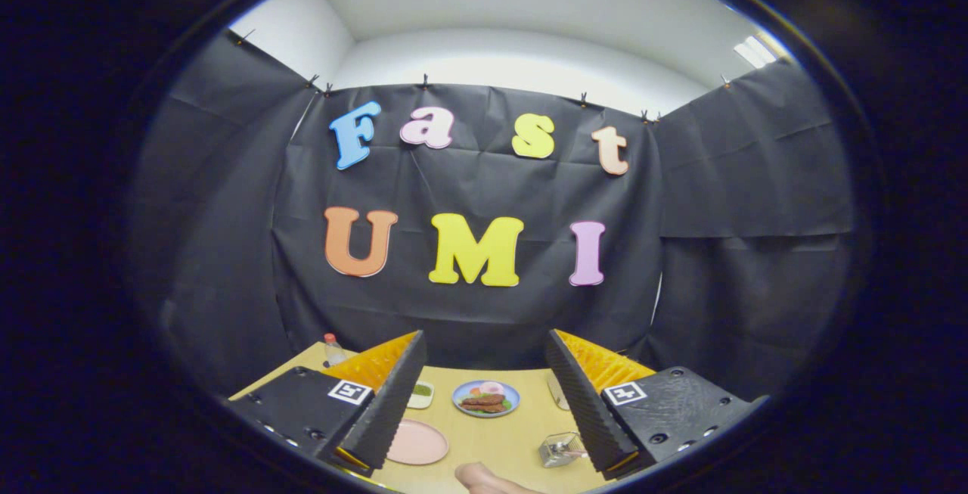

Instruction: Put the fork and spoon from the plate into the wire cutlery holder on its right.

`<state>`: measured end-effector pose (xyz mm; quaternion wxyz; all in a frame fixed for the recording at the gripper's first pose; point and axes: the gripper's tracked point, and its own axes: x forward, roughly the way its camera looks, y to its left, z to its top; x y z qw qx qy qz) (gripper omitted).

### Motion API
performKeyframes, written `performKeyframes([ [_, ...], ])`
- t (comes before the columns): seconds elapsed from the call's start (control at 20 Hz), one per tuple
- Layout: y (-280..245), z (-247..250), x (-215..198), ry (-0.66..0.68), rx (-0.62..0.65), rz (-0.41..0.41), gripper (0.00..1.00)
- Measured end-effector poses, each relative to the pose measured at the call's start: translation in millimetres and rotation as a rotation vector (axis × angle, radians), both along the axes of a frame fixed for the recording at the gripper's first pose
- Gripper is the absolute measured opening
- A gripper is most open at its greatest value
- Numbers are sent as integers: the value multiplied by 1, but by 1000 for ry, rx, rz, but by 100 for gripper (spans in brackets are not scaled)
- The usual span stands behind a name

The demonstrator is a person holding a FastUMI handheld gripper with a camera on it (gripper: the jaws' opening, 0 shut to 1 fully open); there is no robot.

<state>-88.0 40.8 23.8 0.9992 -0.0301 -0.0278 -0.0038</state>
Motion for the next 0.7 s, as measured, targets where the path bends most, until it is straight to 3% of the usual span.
performKeyframes([
  [0.25,-20,9,5,-21,4,-43,95],
  [0.7,-11,7,20,14,25,-13,95],
])
